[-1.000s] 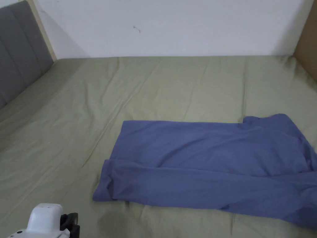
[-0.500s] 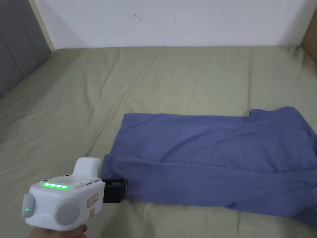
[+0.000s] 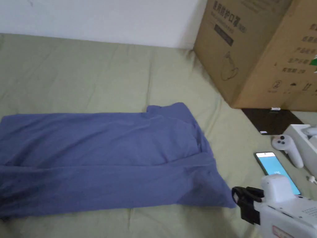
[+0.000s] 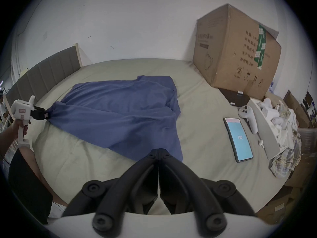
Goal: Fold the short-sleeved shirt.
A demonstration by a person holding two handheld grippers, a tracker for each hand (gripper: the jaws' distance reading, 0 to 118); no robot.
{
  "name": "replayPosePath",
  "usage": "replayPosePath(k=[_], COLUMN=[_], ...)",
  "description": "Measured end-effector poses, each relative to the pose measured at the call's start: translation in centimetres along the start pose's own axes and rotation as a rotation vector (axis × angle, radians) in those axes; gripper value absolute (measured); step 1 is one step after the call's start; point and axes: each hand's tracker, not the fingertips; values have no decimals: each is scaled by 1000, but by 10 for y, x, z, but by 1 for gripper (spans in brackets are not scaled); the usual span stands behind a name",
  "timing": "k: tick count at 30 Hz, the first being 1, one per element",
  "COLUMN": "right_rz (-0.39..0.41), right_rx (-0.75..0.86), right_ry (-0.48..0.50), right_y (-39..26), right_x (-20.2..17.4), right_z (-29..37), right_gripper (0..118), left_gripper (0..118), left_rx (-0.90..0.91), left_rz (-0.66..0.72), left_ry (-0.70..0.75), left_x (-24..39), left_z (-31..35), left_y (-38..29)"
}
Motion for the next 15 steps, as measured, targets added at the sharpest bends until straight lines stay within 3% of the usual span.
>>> replayPosePath(k=[1,2,3,4,5,9,11,13,14,15], right_rz=[5,17,22,20,4,-78,-45,12,11,7], right_rx=[-33,-52,-53,-60,-82,-216,-208,-196,-194,-189], right_ry=[-3,-10,-5,5,18,86,140,124,127,151], right_y=[-3,-4,-5,-6,-8,-8,-9,-12,-12,-12], right_x=[11,17,24,28,34,40,38,23,21,20], right_z=[-12,-21,-32,-41,-57,-96,-101,-101,-101,-99], right_gripper=[2,14,40,83,98,95,57,25,14,12], left_gripper=[9,9,9,9,9,9,9,9,9,9], left_rx=[10,7,8,6,2,-17,-25,-31,-35,-41], left_rz=[20,31,33,31,17,-29,-31,-31,-35,-36], left_ry=[-6,-12,-12,-11,-7,13,10,5,8,5], left_x=[-2,-5,-4,-2,3,12,-9,-14,-6,-4], left_z=[4,6,7,7,7,2,-10,-11,-8,-8], left_y=[2,5,6,8,9,8,3,2,2,2])
